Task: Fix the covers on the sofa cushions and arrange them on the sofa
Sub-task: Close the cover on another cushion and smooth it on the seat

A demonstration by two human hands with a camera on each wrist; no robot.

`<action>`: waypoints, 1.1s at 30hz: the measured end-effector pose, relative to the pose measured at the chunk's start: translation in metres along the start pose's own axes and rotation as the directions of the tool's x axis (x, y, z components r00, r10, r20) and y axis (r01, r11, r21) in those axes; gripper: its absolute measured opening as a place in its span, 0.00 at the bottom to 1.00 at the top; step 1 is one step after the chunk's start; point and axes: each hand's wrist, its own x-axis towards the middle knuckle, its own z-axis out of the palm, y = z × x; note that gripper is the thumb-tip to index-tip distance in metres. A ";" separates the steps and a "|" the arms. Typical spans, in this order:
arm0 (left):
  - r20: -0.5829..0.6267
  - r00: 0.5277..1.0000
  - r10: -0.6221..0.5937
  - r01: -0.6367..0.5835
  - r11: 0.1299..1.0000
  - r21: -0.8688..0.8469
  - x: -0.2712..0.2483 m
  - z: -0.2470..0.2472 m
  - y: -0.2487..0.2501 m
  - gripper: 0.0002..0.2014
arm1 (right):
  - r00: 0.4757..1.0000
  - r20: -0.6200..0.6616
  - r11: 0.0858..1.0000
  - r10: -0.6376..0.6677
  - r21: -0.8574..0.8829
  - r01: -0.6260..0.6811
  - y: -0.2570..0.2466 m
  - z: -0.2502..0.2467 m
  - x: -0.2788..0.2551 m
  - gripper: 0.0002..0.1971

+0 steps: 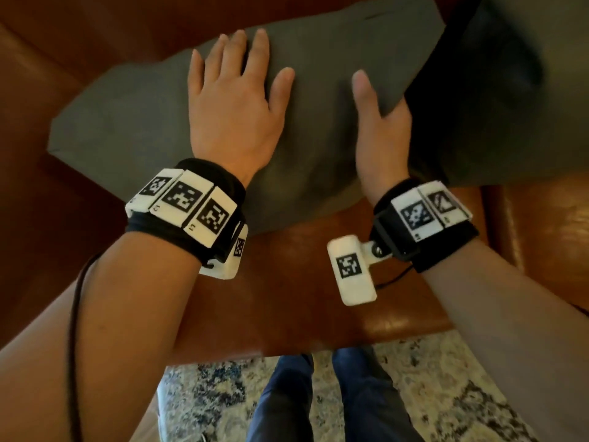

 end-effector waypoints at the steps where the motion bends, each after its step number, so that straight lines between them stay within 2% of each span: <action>1: 0.003 1.000 -0.003 0.003 1.000 -0.011 0.001 -0.001 -0.002 0.31 | 0.999 -0.018 0.999 -0.036 -0.022 0.036 -0.009 0.003 0.002 0.20; 4: 0.010 1.000 0.019 -0.018 0.998 -0.056 0.006 0.000 -0.009 0.31 | 0.975 -0.115 0.981 -0.193 -0.053 0.188 -0.030 -0.002 0.000 0.28; 5: 0.012 0.999 0.032 -0.031 0.997 -0.074 0.007 -0.001 -0.012 0.30 | 0.942 -0.140 0.951 -0.306 -0.091 0.296 -0.036 -0.006 -0.005 0.30; 6: 0.001 0.999 0.039 -0.039 0.996 -0.086 0.007 -0.003 -0.014 0.30 | 0.887 -0.131 0.890 -0.443 -0.187 0.417 -0.039 -0.006 -0.011 0.30; 7: -0.028 0.999 0.037 -0.039 0.995 -0.089 0.004 -0.004 -0.016 0.30 | 0.816 -0.058 0.789 -0.574 -0.305 0.533 -0.040 -0.003 -0.017 0.28; 8: -0.070 0.997 0.030 -0.036 0.995 -0.088 -0.002 -0.006 -0.016 0.29 | 0.741 0.088 0.653 -0.666 -0.411 0.636 -0.036 0.004 -0.022 0.26; 9: -0.115 0.993 0.028 -0.038 0.996 -0.085 -0.011 -0.008 -0.014 0.28 | 0.694 0.259 0.539 -0.672 -0.472 0.698 -0.027 0.012 -0.028 0.24; 11: -0.176 0.983 0.044 -0.057 0.996 -0.068 -0.034 -0.005 -0.007 0.26 | 0.674 0.487 0.437 -0.556 -0.518 0.735 -0.006 0.028 -0.038 0.23; 14: -0.153 0.985 0.086 -0.087 0.996 -0.001 -0.067 0.011 -0.009 0.26 | 0.659 0.596 0.304 -0.459 -0.592 0.747 0.022 0.029 -0.038 0.23; 17: -0.103 0.992 0.066 -0.060 0.996 0.063 -0.079 0.020 -0.036 0.29 | 0.660 0.596 0.145 -0.456 -0.682 0.717 0.027 0.015 -0.020 0.24; 20: -0.101 0.989 -0.104 0.112 0.991 0.072 -0.088 0.016 -0.074 0.32 | 0.743 0.521 0.112 -0.420 -0.782 0.613 0.021 -0.005 -0.003 0.27; 22: -0.131 0.978 -0.163 0.171 0.984 0.052 -0.093 0.007 -0.082 0.33 | 0.756 0.508 0.132 -0.413 -0.788 0.601 0.015 -0.009 -0.003 0.27; 23: -0.158 0.978 -0.134 0.142 0.989 0.040 -0.094 0.004 -0.074 0.33 | 0.731 0.526 0.141 -0.434 -0.762 0.632 0.013 -0.002 -0.009 0.27; 26: -0.254 0.964 0.079 -0.083 0.997 -0.006 -0.095 0.012 -0.026 0.29 | 0.597 0.618 0.167 -0.511 -0.610 0.774 0.020 0.034 -0.036 0.25; 27: -0.264 0.958 0.109 -0.122 0.992 -0.036 -0.095 0.017 -0.014 0.28 | 0.589 0.625 0.189 -0.512 -0.587 0.787 0.024 0.042 -0.044 0.25; 29: -0.235 0.966 0.108 -0.123 0.991 -0.050 -0.095 0.026 -0.016 0.27 | 0.604 0.622 0.185 -0.499 -0.604 0.775 0.031 0.042 -0.048 0.24; 33: -0.155 0.981 0.117 -0.108 0.992 0.066 -0.104 0.032 -0.067 0.29 | 0.602 0.671 0.101 -0.433 -0.628 0.772 0.039 0.001 -0.038 0.24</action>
